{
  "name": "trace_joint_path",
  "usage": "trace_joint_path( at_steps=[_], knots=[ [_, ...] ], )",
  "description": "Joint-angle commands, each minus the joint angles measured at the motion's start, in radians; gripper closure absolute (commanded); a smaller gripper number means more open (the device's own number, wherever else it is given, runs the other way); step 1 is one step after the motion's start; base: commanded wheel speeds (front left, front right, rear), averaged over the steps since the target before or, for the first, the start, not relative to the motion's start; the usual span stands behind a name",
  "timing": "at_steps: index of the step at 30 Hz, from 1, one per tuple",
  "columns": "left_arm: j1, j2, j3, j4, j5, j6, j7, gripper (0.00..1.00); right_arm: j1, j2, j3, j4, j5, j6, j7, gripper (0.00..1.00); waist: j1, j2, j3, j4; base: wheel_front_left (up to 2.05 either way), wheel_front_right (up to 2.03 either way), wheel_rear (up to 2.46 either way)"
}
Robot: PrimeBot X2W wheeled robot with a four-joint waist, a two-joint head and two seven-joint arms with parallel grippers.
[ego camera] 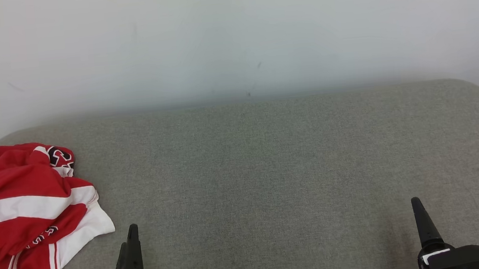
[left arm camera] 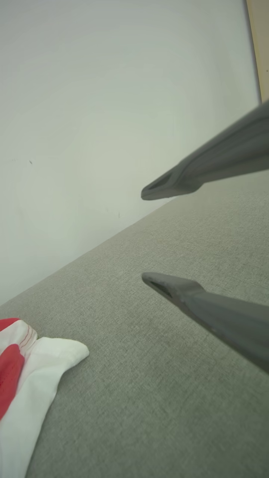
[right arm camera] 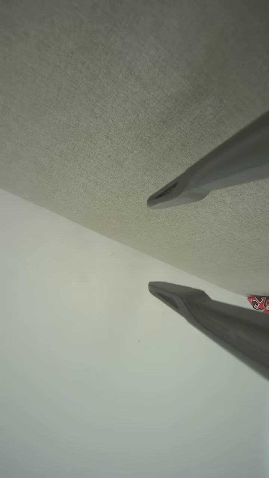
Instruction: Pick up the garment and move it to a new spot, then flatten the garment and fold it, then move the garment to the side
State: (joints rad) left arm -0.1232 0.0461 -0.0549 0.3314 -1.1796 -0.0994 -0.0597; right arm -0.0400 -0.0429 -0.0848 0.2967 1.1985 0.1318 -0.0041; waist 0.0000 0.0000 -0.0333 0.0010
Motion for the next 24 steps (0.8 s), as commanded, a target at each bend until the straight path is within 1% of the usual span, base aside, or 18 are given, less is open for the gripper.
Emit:
trace_joint_path(
  at_steps=[1, 7, 14, 24],
  knots=[
    [-0.006, 0.002, -0.002, -0.02, 0.05, 0.0, -0.008, 0.0, -0.022, -0.01, 0.008, -0.008, -0.04, -0.001, -0.011, 0.0, 0.0, 0.0, -0.001, 0.0, 0.0, 0.0, 0.0],
    [0.003, 0.003, -0.009, -0.026, 0.189, -0.007, -0.027, 0.0, -0.024, -0.008, 0.02, -0.003, -0.169, -0.001, -0.022, 0.0, 0.0, 0.0, -0.007, 0.001, 0.0, 0.0, 0.0],
    [0.009, 0.01, -0.013, -0.031, 0.349, 0.001, -0.048, 0.0, -0.021, -0.007, 0.023, -0.006, -0.321, -0.001, -0.021, 0.0, 0.0, 0.0, -0.014, 0.002, 0.0, 0.0, 0.0],
    [0.018, 0.021, -0.025, -0.037, 0.523, 0.012, -0.076, 0.0, -0.015, -0.007, 0.033, -0.023, -0.499, -0.001, -0.028, 0.0, 0.0, 0.0, -0.023, 0.005, 0.0, 0.0, 0.0]
  ],
)
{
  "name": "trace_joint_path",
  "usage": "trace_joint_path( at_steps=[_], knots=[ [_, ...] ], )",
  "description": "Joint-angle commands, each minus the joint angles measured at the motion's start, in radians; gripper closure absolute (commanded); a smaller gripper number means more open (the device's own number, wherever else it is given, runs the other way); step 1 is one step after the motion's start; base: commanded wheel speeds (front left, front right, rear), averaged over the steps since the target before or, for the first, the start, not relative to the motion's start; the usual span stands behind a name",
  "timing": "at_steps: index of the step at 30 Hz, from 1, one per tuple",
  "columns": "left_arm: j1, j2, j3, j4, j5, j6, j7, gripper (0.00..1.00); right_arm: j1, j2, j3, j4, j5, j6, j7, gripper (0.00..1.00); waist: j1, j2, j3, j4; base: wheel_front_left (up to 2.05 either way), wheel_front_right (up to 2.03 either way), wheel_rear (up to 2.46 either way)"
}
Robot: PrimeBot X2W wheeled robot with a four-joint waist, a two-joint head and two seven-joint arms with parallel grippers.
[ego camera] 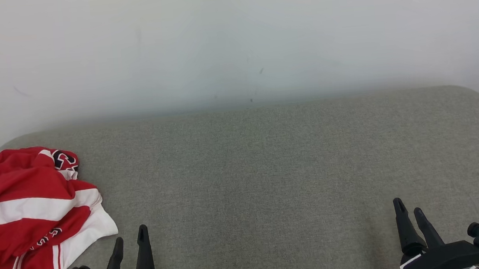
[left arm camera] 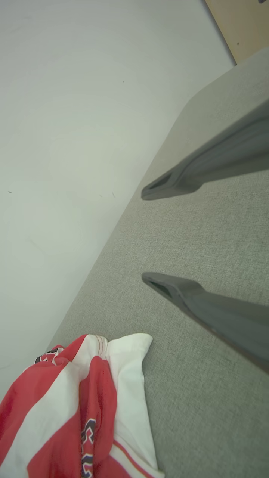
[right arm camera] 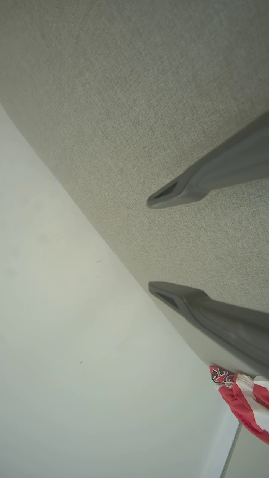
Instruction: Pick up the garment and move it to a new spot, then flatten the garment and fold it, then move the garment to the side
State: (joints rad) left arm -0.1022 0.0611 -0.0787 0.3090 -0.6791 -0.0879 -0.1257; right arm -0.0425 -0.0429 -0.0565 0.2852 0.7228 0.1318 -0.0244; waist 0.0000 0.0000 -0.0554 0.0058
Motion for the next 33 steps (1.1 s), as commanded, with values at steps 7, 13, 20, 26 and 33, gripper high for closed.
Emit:
trace_joint_path(
  at_steps=[7, 13, 20, 26, 33],
  knots=[
    [-0.001, 0.01, -0.009, -0.012, 0.105, 0.006, -0.025, 0.0, -0.009, -0.007, 0.01, -0.017, -0.107, -0.001, -0.018, 0.0, 0.0, 0.0, -0.006, 0.001, 0.0, 0.0, 0.0],
    [0.002, 0.018, -0.018, -0.01, 0.182, 0.011, -0.038, 0.0, -0.009, -0.008, 0.021, -0.014, -0.172, -0.001, -0.03, 0.0, 0.0, 0.0, -0.012, 0.0, 0.0, 0.0, 0.0],
    [0.0, 0.027, -0.028, -0.002, 0.26, 0.016, -0.054, 0.0, -0.01, -0.008, 0.025, -0.008, -0.247, -0.001, -0.035, 0.0, 0.0, 0.0, -0.02, -0.001, 0.0, 0.0, 0.0],
    [0.003, 0.033, -0.034, 0.008, 0.32, 0.025, -0.067, 0.0, -0.009, -0.008, 0.03, -0.003, -0.312, -0.001, -0.04, 0.0, 0.0, 0.0, -0.025, -0.001, 0.0, 0.0, 0.0],
    [0.01, 0.035, -0.04, 0.016, 0.382, 0.03, -0.08, 0.0, -0.006, -0.009, 0.04, 0.0, -0.376, -0.001, -0.043, 0.0, 0.0, 0.0, -0.034, 0.0, 0.0, 0.0, 0.0]
  ],
)
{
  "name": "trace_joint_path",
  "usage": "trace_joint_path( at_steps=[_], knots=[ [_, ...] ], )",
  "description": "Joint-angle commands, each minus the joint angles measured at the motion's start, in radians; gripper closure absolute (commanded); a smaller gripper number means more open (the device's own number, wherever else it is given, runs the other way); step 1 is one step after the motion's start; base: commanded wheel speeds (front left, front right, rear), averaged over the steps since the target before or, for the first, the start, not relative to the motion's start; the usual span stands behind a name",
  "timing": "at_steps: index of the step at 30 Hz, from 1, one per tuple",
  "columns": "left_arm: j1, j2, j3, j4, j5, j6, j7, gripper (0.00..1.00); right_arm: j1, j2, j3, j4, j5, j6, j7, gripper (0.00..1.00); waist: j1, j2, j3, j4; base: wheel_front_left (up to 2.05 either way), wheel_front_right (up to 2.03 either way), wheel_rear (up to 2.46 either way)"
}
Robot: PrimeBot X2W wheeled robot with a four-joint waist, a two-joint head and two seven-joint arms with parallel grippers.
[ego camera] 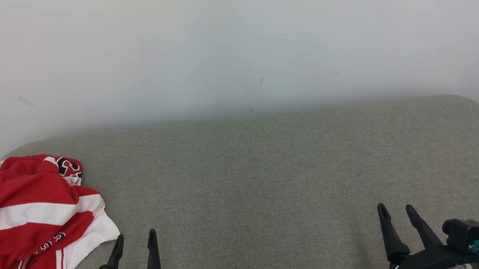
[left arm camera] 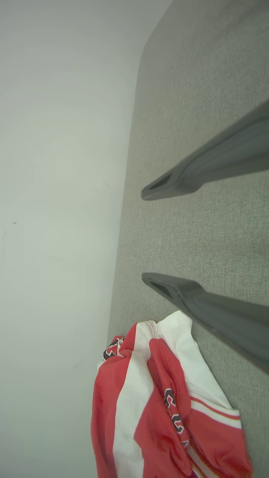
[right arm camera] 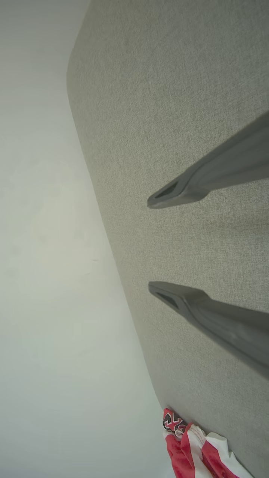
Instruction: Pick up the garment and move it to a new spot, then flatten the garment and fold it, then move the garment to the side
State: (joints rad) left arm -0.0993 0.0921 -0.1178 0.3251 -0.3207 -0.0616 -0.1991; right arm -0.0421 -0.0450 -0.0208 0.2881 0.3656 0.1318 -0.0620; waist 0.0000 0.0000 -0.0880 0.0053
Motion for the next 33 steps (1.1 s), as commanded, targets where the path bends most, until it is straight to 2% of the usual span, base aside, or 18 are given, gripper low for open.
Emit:
trace_joint_path(
  at_steps=[1, 9, 18, 33],
  knots=[
    [0.008, 0.004, -0.001, 0.003, 0.03, 0.005, -0.009, 0.0, -0.006, -0.007, 0.006, -0.002, -0.028, -0.001, -0.006, 0.0, 0.0, 0.0, -0.003, 0.001, 0.0, 0.0, 0.0],
    [0.01, 0.0, 0.0, 0.024, 0.085, 0.013, -0.025, 0.0, -0.004, -0.007, 0.02, 0.01, -0.089, -0.002, -0.009, 0.0, 0.0, 0.0, -0.011, 0.002, 0.0, 0.0, 0.0],
    [0.018, -0.019, 0.029, 0.048, 0.085, 0.015, -0.039, 0.0, -0.002, -0.007, 0.022, 0.021, -0.145, -0.002, 0.003, 0.0, 0.0, 0.0, -0.018, 0.002, 0.0, 0.0, 0.0],
    [0.031, -0.029, 0.026, 0.063, 0.187, 0.028, -0.065, 0.0, -0.003, -0.007, 0.047, 0.035, -0.247, -0.002, -0.009, 0.0, 0.0, 0.0, -0.033, 0.005, 0.0, 0.0, 0.0]
  ],
)
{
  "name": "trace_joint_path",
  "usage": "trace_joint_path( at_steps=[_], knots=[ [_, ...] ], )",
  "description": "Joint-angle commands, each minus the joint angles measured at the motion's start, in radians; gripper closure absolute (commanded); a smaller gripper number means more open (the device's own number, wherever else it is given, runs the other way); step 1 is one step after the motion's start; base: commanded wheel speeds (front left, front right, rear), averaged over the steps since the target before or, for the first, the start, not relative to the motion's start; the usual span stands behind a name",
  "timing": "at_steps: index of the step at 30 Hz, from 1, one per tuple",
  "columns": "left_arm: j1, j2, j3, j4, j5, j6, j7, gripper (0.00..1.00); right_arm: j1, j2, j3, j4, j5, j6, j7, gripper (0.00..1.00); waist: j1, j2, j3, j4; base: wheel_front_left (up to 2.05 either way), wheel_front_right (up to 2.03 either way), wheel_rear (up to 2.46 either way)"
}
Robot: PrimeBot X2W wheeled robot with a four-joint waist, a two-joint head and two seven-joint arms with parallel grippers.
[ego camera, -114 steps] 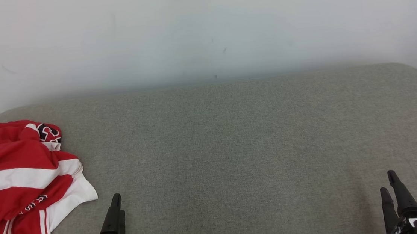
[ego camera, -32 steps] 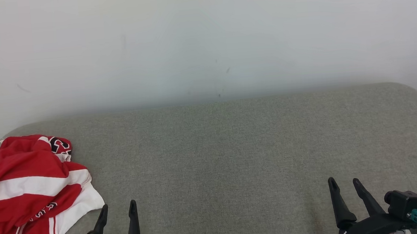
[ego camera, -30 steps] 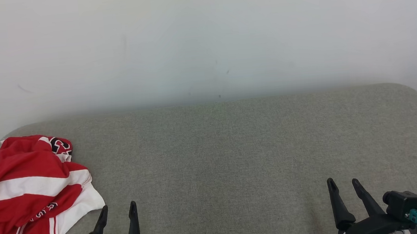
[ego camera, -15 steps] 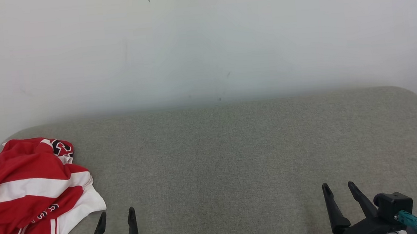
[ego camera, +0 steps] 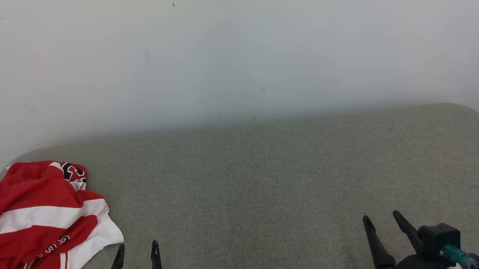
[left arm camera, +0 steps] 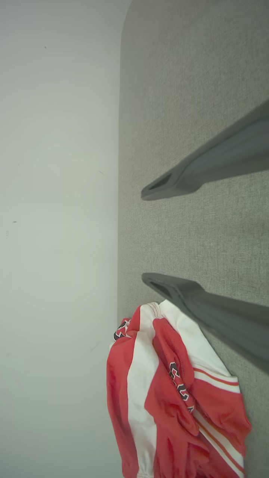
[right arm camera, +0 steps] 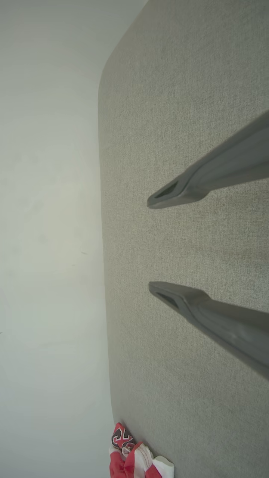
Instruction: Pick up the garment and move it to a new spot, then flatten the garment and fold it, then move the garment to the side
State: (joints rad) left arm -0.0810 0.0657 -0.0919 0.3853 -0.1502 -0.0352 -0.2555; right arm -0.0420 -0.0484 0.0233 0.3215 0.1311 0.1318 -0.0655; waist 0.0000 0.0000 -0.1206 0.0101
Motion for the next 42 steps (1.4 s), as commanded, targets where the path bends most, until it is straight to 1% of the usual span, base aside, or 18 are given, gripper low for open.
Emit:
trace_joint_path(
  at_steps=[1, 15, 19, 22, 23, 34, 37, 40, 42],
  knots=[
    [0.015, -0.003, -0.001, 0.003, 0.023, 0.004, -0.01, 0.0, -0.002, -0.004, 0.005, 0.001, -0.018, -0.002, -0.006, 0.0, 0.0, 0.0, -0.001, 0.0, 0.0, 0.0, 0.0],
    [0.02, -0.008, -0.012, 0.002, 0.023, 0.017, -0.01, 0.0, 0.009, -0.003, -0.002, -0.002, -0.024, -0.002, -0.007, 0.0, 0.0, 0.0, -0.004, 0.007, 0.0, 0.0, 0.0],
    [0.018, -0.009, -0.018, 0.004, 0.02, 0.018, -0.01, 0.0, 0.012, -0.003, -0.003, 0.002, -0.018, -0.002, -0.006, 0.0, 0.0, 0.0, -0.004, 0.022, 0.0, 0.0, 0.0],
    [0.017, -0.009, -0.021, 0.007, 0.015, 0.021, -0.01, 0.0, 0.007, -0.003, 0.003, 0.006, 0.0, -0.002, -0.015, 0.0, 0.0, 0.0, -0.004, 0.067, 0.0, 0.0, 0.0],
    [0.021, -0.007, -0.02, 0.007, 0.015, 0.022, -0.01, 0.0, 0.008, -0.003, 0.009, 0.011, 0.007, -0.002, -0.017, 0.0, 0.0, 0.0, -0.004, 0.099, 0.0, 0.0, 0.0],
    [0.03, 0.035, -0.002, 0.009, 0.003, 0.028, -0.001, 0.0, 0.01, -0.003, 0.022, 0.04, 0.046, -0.002, -0.051, 0.0, 0.0, 0.0, 0.001, 0.31, 0.0, 0.0, 0.0],
    [0.022, 0.039, -0.004, 0.003, 0.003, 0.032, 0.007, 0.0, 0.007, -0.003, 0.028, 0.049, 0.054, -0.002, -0.061, 0.0, 0.0, 0.0, 0.004, 0.371, 0.0, 0.0, 0.0],
    [0.018, 0.05, -0.001, -0.002, 0.002, 0.035, 0.014, 0.0, -0.004, -0.003, 0.037, 0.059, 0.059, -0.002, -0.069, 0.0, 0.0, 0.0, 0.008, 0.422, 0.0, 0.0, 0.0],
    [0.018, 0.058, 0.009, -0.008, -0.007, 0.039, 0.014, 0.0, -0.019, -0.003, 0.048, 0.062, 0.06, -0.002, -0.069, 0.0, 0.0, 0.0, 0.02, 0.442, 0.0, 0.0, 0.0]
  ],
)
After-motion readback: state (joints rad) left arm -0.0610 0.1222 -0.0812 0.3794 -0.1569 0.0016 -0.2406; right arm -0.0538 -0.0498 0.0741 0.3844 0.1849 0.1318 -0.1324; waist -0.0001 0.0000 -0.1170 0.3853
